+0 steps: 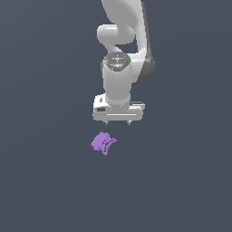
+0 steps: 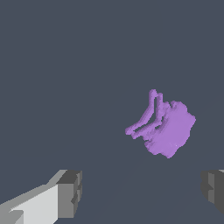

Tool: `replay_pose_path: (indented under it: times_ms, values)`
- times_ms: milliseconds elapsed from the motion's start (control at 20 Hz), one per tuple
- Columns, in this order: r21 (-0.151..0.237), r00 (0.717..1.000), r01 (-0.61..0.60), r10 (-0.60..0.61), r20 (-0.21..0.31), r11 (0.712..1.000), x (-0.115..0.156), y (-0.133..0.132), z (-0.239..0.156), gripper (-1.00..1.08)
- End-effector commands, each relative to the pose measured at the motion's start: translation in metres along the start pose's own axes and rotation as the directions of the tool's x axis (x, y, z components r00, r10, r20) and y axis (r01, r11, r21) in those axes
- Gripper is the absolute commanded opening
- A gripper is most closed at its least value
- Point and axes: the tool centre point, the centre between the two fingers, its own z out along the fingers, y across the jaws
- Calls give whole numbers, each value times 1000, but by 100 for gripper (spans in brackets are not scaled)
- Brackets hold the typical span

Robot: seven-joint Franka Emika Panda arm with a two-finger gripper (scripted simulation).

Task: Pick up the object and move it to a goal position.

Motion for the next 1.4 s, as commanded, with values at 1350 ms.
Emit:
replay_pose_path:
  times_ms: [1350]
  values:
    - [8, 974, -224, 224, -32, 975, 21, 24, 35, 100]
